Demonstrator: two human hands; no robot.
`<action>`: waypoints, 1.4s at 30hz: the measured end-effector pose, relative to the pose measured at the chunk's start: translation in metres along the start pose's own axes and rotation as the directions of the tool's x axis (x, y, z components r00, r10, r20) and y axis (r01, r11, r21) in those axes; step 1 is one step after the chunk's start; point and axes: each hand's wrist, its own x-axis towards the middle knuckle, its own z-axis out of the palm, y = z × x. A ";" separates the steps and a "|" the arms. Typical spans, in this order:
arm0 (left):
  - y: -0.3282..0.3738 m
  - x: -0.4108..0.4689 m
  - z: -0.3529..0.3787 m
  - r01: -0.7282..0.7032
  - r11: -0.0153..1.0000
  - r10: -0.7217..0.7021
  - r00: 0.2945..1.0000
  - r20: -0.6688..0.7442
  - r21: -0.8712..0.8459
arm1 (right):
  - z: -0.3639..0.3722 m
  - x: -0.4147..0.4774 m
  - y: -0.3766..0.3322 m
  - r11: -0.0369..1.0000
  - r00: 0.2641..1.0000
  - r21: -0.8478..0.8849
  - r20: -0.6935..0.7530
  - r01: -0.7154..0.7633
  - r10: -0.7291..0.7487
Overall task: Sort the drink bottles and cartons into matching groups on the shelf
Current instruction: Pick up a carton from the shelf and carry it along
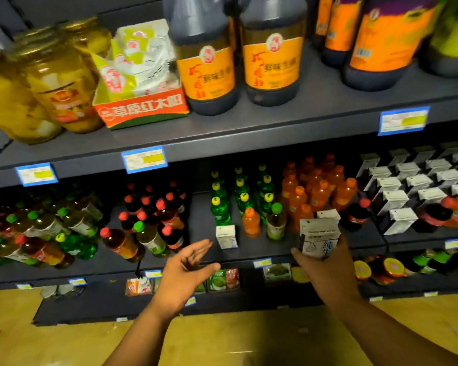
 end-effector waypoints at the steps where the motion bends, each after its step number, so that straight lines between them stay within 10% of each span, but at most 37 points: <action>1: 0.004 -0.001 0.018 0.012 1.000 -0.012 1.000 -0.019 0.004 | -0.017 0.009 -0.001 1.000 1.000 -0.013 0.005 -0.009 0.009; 15: 0.034 -0.015 0.186 0.007 1.000 -0.008 0.997 -0.083 -0.004 | -0.151 0.071 0.019 0.998 0.998 -0.047 0.048 -0.034 0.037; 42: 0.019 0.015 0.204 -0.090 0.995 0.094 0.986 0.136 -0.039 | -0.157 0.046 0.002 0.993 0.999 -0.117 -0.032 -0.007 0.003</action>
